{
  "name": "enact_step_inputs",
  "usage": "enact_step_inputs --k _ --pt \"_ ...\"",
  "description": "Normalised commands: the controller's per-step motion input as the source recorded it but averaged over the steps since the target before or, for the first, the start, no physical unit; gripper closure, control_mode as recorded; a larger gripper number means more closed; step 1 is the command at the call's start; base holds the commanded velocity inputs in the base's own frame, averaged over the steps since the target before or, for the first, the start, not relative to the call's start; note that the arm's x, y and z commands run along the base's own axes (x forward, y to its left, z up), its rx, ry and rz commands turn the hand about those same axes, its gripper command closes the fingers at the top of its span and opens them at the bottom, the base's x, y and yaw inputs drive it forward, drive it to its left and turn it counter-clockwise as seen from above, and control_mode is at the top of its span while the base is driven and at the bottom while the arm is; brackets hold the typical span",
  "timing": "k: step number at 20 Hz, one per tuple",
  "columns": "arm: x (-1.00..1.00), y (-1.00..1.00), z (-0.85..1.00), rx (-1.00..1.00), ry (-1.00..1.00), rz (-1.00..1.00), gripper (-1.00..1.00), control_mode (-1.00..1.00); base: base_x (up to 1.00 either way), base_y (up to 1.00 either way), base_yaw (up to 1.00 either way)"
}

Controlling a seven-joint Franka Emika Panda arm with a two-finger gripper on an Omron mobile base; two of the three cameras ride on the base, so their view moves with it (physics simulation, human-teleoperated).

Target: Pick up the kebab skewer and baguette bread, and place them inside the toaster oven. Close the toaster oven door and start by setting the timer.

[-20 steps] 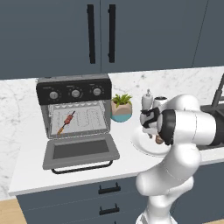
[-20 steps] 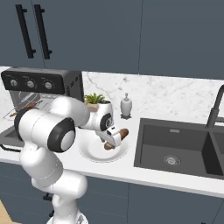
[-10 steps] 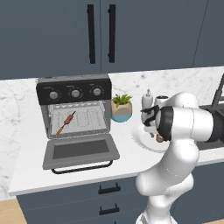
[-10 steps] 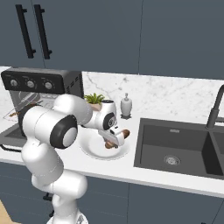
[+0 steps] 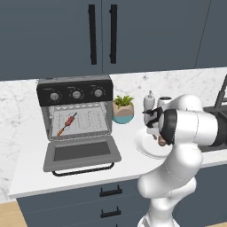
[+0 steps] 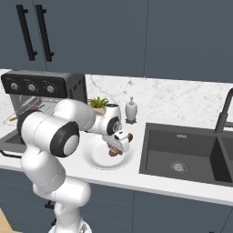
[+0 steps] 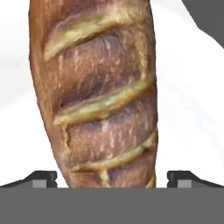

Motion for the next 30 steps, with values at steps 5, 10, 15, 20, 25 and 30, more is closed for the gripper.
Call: enact_step_inputs --k 5,10,15,20,25,30 --pt "-0.2 0.0 -0.1 0.0 0.01 0.0 -1.0 -1.0 0.0 0.0 0.0" --pt "-0.06 0.0 -0.09 0.0 0.0 0.0 -1.0 -1.0 0.0 0.0 0.0" --pt "0.0 0.0 -0.11 0.0 0.0 0.0 -1.0 -1.0 0.0 0.0 0.0" --pt "-0.05 0.02 -0.09 0.02 0.05 0.0 1.0 -1.0 0.0 0.0 0.0" --pt "-0.02 0.0 -0.07 0.03 0.06 0.0 1.0 -1.0 0.0 0.0 0.0" --pt "-0.43 0.03 0.74 0.09 -0.01 0.0 1.0 -1.0 0.0 0.0 0.0"
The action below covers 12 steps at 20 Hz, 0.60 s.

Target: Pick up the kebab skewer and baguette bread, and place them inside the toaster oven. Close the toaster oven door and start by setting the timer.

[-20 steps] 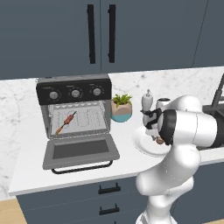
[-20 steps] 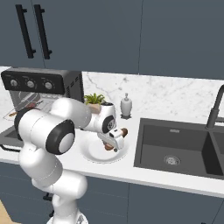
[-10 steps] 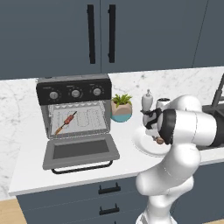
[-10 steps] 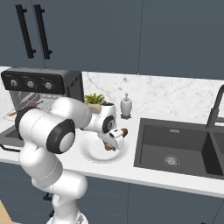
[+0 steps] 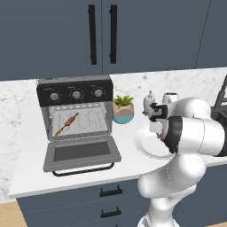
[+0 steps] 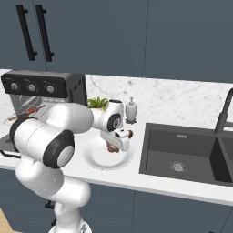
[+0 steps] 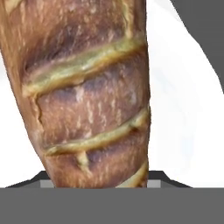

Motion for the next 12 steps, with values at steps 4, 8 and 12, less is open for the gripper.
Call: enact_step_inputs --k 4,8,12 --pt "-1.0 0.43 0.99 0.03 -0.05 0.01 1.0 -1.0 0.0 0.0 0.0" --pt "-0.96 0.89 0.79 0.0 0.0 0.08 1.0 -1.0 0.0 0.0 0.0" --pt "-0.73 1.0 0.79 0.0 0.0 0.15 1.0 -1.0 0.0 0.0 0.0"
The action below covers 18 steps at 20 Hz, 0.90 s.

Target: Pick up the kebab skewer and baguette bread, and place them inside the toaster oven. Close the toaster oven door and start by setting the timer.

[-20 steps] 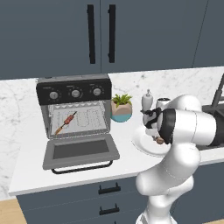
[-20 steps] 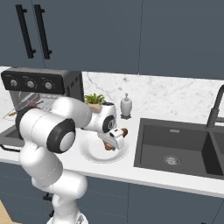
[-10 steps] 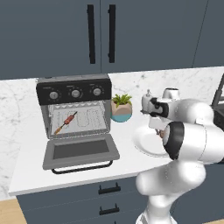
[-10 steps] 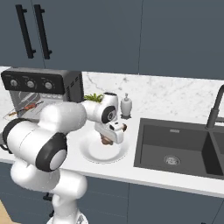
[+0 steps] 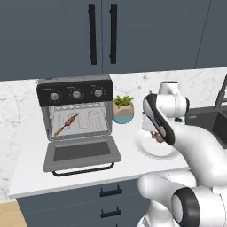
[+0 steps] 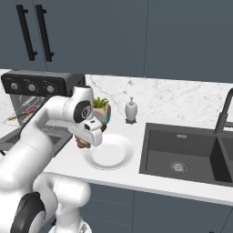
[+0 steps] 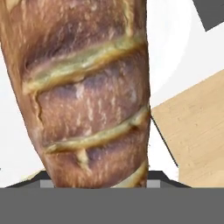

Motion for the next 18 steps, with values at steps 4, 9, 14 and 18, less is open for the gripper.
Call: enact_step_inputs --k 4,9,14,18 --pt "-0.38 1.0 0.65 0.0 0.0 0.2 1.0 -1.0 0.0 0.0 0.0" --pt "-0.08 1.0 0.41 0.0 0.0 0.23 1.0 -1.0 0.0 0.0 0.0" --pt "0.0 1.0 0.19 0.0 0.0 0.22 1.0 -1.0 0.0 0.0 0.0" --pt "0.0 0.81 0.07 0.0 0.02 0.17 1.0 -1.0 0.0 0.0 0.0"
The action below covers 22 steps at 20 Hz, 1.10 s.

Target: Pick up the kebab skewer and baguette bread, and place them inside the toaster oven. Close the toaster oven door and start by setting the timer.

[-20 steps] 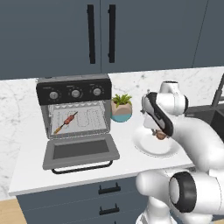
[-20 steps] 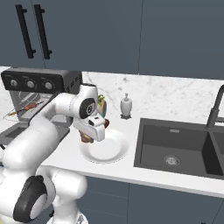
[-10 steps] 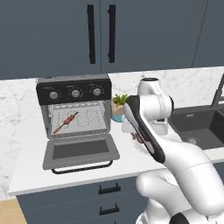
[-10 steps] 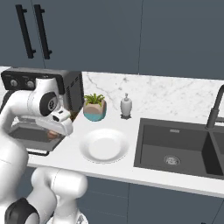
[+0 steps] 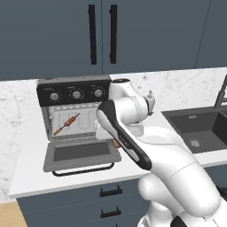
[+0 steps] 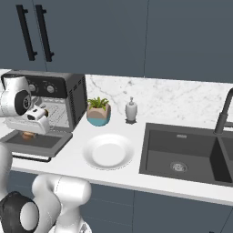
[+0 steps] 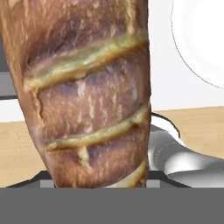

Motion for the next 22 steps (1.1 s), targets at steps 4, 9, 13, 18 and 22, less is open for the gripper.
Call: enact_step_inputs --k 4,9,13,18,22 --pt "0.06 0.65 0.0 0.0 0.02 0.1 1.0 -1.0 0.0 0.0 0.0" --pt "0.18 0.22 0.0 0.0 0.08 0.02 1.0 -1.0 0.0 0.0 0.0" --pt "0.23 0.0 -0.01 -0.01 0.05 0.0 1.0 -1.0 0.0 0.0 0.0" --pt "0.16 0.0 -0.12 -0.03 0.0 0.0 1.0 -1.0 0.0 0.0 0.0" --pt "0.19 0.0 -0.09 -0.04 -0.03 0.0 1.0 -1.0 0.0 0.0 0.0"
